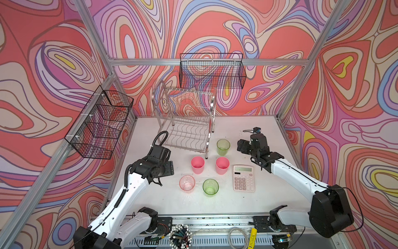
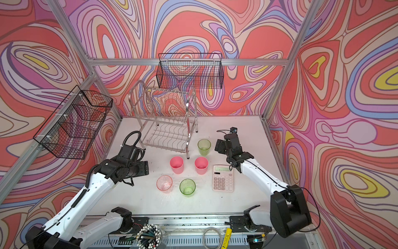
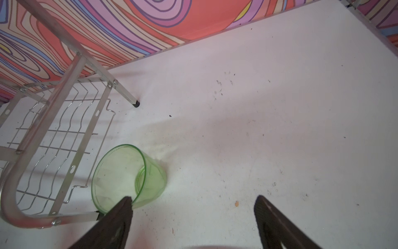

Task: Load the cups into the dish rack
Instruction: 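Move the left gripper down over the clear pink-rimmed cup while the right arm advances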

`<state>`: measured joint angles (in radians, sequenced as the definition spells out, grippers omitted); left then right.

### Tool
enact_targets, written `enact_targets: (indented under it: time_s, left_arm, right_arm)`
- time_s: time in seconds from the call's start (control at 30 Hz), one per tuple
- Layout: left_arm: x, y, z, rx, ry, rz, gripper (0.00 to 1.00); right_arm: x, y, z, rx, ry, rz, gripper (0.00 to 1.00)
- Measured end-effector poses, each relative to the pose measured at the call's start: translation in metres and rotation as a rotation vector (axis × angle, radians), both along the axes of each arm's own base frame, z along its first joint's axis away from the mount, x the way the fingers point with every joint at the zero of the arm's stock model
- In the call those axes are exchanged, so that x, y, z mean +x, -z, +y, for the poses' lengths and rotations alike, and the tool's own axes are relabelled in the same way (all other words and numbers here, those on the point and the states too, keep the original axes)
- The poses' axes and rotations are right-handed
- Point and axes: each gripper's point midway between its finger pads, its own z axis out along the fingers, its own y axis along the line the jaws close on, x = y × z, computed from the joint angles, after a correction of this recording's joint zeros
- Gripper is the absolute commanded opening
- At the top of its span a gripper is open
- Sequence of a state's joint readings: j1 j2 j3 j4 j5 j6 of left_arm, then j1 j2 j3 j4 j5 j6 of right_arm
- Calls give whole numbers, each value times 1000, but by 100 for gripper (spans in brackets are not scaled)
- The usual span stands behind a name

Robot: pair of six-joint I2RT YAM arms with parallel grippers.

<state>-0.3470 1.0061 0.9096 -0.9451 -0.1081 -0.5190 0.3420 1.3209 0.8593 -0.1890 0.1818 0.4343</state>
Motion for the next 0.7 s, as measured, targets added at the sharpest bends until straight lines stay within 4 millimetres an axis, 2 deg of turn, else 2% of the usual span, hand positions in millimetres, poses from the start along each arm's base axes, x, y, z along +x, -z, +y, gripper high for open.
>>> enact_targets:
  time_s: [0.2, 0.33, 0.7]
  left_arm:
    - [-17, 6, -15, -45, 24, 66, 79]
    - [-28, 10, -33, -57, 74, 99, 78]
    - [-37, 34, -67, -55, 145, 210, 69]
  right_arm:
    - [-5, 9, 5, 7, -32, 59, 90]
    - [-7, 10, 9, 16, -48, 74, 90]
    - [-7, 13, 15, 33, -73, 90, 90]
